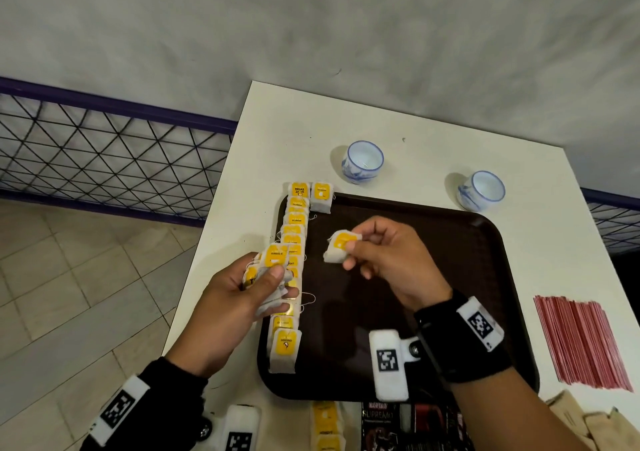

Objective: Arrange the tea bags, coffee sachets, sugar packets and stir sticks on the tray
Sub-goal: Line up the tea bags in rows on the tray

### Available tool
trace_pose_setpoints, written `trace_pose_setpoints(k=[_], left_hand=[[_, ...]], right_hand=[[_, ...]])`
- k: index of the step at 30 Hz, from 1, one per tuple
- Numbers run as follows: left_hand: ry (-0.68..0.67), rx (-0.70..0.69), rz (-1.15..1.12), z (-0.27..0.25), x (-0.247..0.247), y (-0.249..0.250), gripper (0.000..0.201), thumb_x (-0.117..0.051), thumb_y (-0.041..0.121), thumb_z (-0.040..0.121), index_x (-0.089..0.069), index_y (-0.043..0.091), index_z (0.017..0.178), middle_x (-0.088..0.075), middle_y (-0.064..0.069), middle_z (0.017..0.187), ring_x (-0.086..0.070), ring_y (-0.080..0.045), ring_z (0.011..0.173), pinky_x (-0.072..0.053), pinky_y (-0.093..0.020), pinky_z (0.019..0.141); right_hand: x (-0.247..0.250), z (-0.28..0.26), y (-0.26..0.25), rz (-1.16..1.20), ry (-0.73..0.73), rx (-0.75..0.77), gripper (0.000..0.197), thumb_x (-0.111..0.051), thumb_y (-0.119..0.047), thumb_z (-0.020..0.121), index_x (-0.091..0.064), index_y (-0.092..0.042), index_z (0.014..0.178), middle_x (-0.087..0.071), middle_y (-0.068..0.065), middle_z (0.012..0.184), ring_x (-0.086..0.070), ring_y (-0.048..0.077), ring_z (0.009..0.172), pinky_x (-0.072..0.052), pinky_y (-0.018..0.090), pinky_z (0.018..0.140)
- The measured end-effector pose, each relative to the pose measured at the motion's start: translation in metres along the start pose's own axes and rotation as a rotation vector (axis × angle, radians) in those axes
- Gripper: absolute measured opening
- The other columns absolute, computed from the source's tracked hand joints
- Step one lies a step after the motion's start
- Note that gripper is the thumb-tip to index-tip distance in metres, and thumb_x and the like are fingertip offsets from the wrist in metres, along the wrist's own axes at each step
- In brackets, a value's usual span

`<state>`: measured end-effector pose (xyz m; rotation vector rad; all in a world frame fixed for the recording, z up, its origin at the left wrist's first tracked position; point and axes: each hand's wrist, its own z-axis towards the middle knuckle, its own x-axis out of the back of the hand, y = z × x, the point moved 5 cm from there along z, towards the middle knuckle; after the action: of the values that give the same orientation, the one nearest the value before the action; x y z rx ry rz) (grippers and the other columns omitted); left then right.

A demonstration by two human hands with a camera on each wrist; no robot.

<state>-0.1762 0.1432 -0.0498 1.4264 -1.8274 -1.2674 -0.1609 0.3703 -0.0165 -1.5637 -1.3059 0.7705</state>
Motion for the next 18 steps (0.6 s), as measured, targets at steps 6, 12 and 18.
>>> trace_pose_setpoints(k=[6, 12, 18], left_hand=[[0.007, 0.017, 0.022, 0.001, 0.003, -0.002, 0.026, -0.059, 0.023, 0.097, -0.068, 0.016, 0.120, -0.078, -0.004, 0.108, -0.076, -0.023, 0.098, -0.063, -0.038, 0.083], [0.018, 0.037, 0.027, 0.001, 0.005, -0.003, 0.025, -0.060, 0.023, 0.097, -0.069, 0.016, 0.119, -0.078, -0.004, 0.107, -0.076, -0.023, 0.098, -0.062, -0.045, 0.087], [0.025, 0.043, 0.026, 0.000, 0.010, -0.005, 0.024, -0.061, 0.024, 0.096, -0.070, 0.018, 0.118, -0.078, -0.003, 0.107, -0.076, -0.023, 0.098, -0.061, -0.047, 0.088]], right_hand=[[0.006, 0.042, 0.001, -0.144, 0.002, -0.034, 0.010, -0.062, 0.008, 0.091, -0.058, -0.002, 0.091, -0.068, 0.025, 0.074, -0.067, 0.019, 0.056, -0.048, 0.022, 0.045], [-0.006, 0.075, 0.008, -0.106, -0.013, -0.141, 0.009, -0.058, 0.009, 0.093, -0.057, 0.000, 0.094, -0.065, 0.021, 0.073, -0.067, 0.018, 0.053, -0.052, 0.023, 0.047], [-0.013, 0.089, 0.012, -0.108, 0.030, -0.131, 0.010, -0.062, 0.007, 0.091, -0.058, 0.003, 0.100, -0.063, 0.018, 0.071, -0.066, 0.019, 0.050, -0.048, 0.023, 0.043]])
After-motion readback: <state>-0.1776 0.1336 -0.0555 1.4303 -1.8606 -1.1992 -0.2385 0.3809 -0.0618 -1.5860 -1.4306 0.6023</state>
